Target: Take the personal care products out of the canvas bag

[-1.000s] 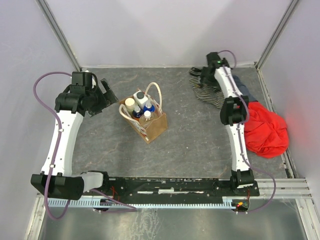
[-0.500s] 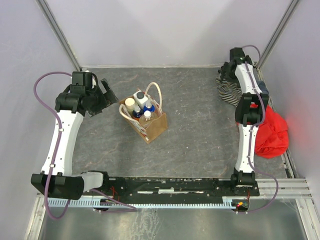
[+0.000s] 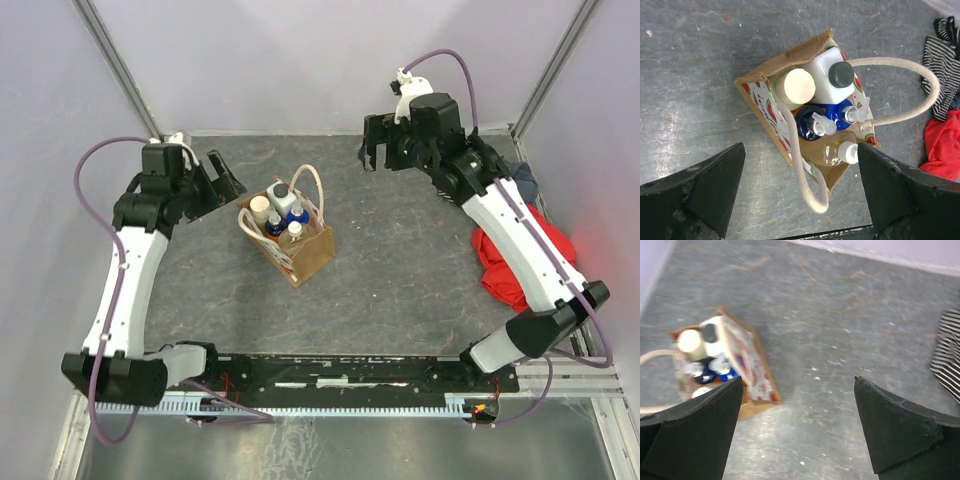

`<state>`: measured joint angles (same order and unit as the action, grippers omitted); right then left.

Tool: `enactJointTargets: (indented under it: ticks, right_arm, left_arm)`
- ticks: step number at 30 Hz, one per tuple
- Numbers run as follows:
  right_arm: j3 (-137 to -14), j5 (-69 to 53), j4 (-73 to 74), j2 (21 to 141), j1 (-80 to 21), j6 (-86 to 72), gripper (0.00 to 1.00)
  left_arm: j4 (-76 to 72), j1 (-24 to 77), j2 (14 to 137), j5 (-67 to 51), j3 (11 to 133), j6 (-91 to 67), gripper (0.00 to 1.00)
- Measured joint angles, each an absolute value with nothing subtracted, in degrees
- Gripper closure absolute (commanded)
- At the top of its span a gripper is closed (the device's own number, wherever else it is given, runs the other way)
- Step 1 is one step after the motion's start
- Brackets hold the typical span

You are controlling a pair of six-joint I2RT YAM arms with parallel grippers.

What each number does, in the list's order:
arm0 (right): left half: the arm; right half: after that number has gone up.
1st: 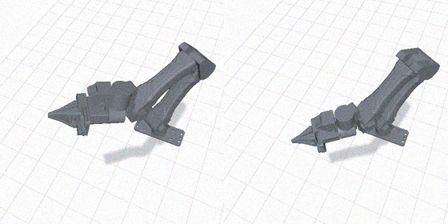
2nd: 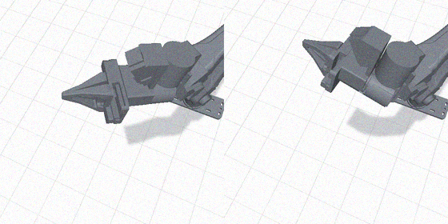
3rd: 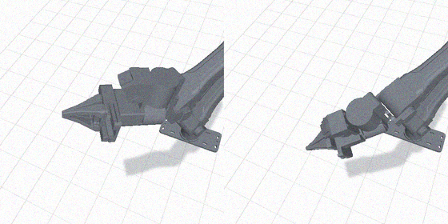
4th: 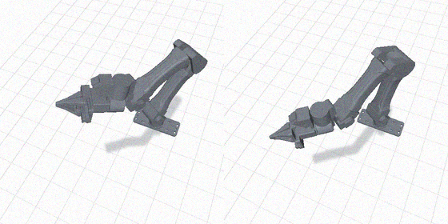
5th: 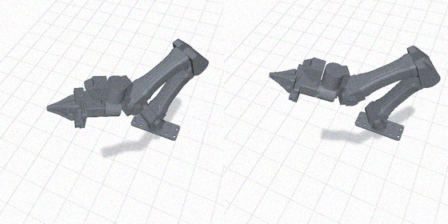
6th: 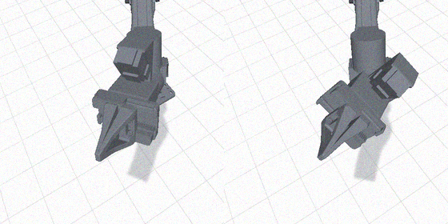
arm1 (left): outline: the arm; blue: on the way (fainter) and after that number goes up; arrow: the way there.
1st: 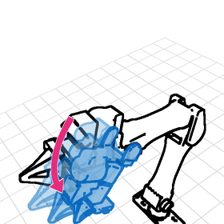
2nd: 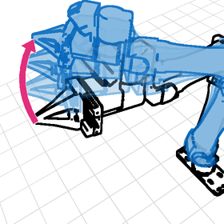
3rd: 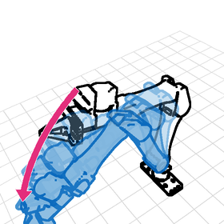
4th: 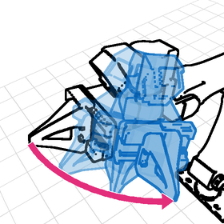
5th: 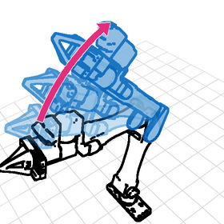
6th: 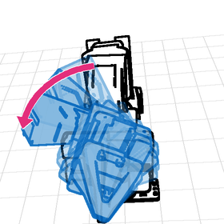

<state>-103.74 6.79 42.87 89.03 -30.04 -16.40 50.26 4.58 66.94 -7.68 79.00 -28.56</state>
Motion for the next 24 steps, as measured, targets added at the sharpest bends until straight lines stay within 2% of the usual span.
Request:
enactJointTargets:
  ticks: [3, 6, 7, 12, 17, 24]
  right_arm:
    - [-105.3, 3.5, 42.4, 87.7, -33.3, -16.5, 0.0]
    - [-109.5, 1.4, 43.8, 92.4, -39.8, -14.7, 0.2]
    - [-110.7, 0.7, 44.5, 94.7, -42.1, -14.1, 0.23]
    - [-111.4, -2.7, 48.3, 105.4, -48.8, -13.0, 0.17]
    - [-111.7, -2.8, 51.7, 111.9, -50.8, -13.1, 0.14]
    - [-111.7, -1.0, 51.5, 113.3, -51.6, -13.8, 0.09]
  left_arm:
    - [48.9, 4.6, 71.1, -9.7, 79.1, -28.6, 0.01]
    - [47.6, 4.6, 74.8, -11.4, 79.5, -28.6, 0.01]
    - [47.6, 4.8, 76.0, -11.8, 80.6, -28.6, 0.01]
    - [47.2, 6.2, 80.1, -10.6, 90.6, -28.5, 0.01]
    - [47.5, 9.1, 82.3, -8.0, 100.7, -28.3, 0.01]
    - [48.8, 10.7, 82.8, -6.6, 99.0, -28.3, 0.01]
